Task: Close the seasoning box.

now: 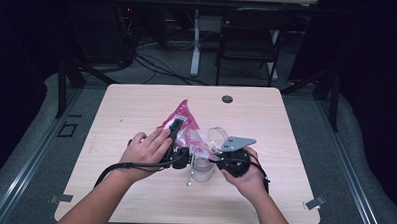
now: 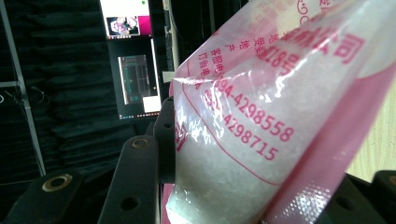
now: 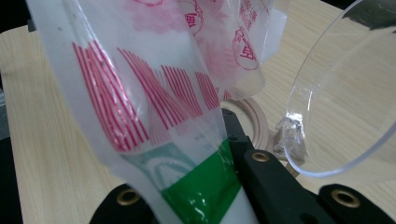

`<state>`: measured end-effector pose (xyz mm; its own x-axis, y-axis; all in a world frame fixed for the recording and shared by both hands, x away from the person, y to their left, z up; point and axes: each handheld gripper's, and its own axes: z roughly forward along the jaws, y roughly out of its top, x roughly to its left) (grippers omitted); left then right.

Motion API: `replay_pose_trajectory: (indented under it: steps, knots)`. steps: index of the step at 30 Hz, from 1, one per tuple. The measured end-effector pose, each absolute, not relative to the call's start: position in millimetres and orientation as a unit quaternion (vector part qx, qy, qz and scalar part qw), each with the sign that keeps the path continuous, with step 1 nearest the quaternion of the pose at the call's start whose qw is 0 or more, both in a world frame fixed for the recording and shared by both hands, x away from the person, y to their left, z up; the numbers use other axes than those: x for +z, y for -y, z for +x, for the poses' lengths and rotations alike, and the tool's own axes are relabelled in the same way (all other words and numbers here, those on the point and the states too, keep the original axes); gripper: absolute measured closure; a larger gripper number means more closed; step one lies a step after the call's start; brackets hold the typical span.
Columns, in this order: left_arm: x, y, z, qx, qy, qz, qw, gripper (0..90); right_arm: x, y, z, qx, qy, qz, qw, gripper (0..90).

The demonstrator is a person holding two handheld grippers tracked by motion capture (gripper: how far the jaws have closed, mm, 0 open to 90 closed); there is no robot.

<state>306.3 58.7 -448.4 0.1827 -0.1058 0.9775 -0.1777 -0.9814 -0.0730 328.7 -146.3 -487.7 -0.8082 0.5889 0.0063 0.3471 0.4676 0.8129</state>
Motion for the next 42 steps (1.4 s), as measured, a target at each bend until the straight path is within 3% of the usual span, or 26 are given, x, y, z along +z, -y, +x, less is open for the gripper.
replay_pose_trajectory:
  steps: [42]
  knots:
    - [-457,-67,305,0.62,0.072,0.78,0.035,62.8,-488,144,327,0.434,-0.845,0.276,0.146,90.0]
